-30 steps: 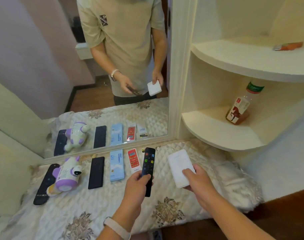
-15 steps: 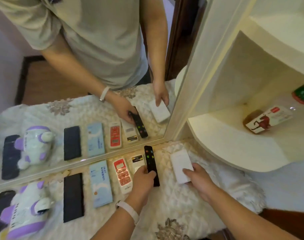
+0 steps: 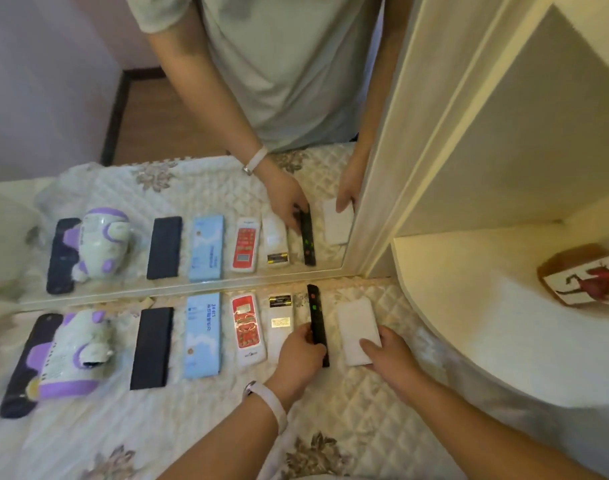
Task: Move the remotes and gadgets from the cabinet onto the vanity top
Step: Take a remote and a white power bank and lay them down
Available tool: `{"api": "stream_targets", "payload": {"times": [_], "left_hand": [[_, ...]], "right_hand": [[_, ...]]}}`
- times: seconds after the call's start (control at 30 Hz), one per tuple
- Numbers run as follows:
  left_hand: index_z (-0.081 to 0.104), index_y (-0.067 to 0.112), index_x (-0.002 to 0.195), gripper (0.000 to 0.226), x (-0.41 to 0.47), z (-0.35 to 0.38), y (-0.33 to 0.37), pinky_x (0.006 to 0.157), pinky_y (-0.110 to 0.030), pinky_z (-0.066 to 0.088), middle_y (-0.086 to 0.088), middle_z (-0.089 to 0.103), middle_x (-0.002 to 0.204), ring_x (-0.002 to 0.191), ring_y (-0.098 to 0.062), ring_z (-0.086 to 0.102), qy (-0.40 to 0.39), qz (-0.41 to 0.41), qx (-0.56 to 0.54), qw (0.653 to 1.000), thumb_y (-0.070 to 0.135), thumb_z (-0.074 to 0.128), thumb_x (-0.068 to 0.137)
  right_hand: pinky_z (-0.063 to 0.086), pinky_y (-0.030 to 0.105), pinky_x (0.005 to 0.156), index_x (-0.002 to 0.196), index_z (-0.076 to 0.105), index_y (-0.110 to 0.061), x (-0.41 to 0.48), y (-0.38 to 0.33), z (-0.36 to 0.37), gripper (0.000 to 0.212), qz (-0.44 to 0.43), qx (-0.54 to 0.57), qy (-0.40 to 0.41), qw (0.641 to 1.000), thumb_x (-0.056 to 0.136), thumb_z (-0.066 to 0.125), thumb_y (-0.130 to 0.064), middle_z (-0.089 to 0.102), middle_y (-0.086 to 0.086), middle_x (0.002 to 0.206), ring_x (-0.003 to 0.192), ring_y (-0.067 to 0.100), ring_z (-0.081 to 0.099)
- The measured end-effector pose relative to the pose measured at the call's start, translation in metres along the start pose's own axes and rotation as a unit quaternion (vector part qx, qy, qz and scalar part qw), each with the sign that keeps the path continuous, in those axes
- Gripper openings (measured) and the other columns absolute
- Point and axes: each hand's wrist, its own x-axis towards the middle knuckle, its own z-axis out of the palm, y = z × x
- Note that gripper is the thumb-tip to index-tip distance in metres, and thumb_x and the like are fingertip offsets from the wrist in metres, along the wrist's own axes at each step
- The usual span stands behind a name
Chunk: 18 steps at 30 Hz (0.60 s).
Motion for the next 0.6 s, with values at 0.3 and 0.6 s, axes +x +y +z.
{"api": "stream_targets", "payload": {"times": [0.3,0.6], "left_hand": [[0.059,0.022,0.126,0.045,-0.046,0.008,-0.006,0.075,-0.026,0.054,0.003,0.065,0.109,0.096,-0.014,0.064,0.092,0.085,0.093,0.988,0.007,0.057,0.083],[0.053,0.022,0.136,0.044,-0.104,-0.034,-0.032,0.096,-0.018,0.034,0.004,0.055,0.135,0.122,-0.013,0.05,0.206,0.225,0.287,0.908,0.034,0.052,0.093]], "right_hand": [[0.051,0.041,0.087,0.124,0.055,-0.013,-0.011,-0.006,-0.03,0.039,-0.123,-0.271,0.003,0.955,0.088,0.052,-0.03,0.054,0.007,0.119,0.102,0.023,0.056],[0.042,0.033,0.094,0.136,0.051,-0.021,-0.048,-0.037,-0.008,0.046,-0.313,-0.425,0.021,0.849,0.096,0.043,-0.041,0.052,-0.001,0.135,0.123,0.021,0.047]]}}
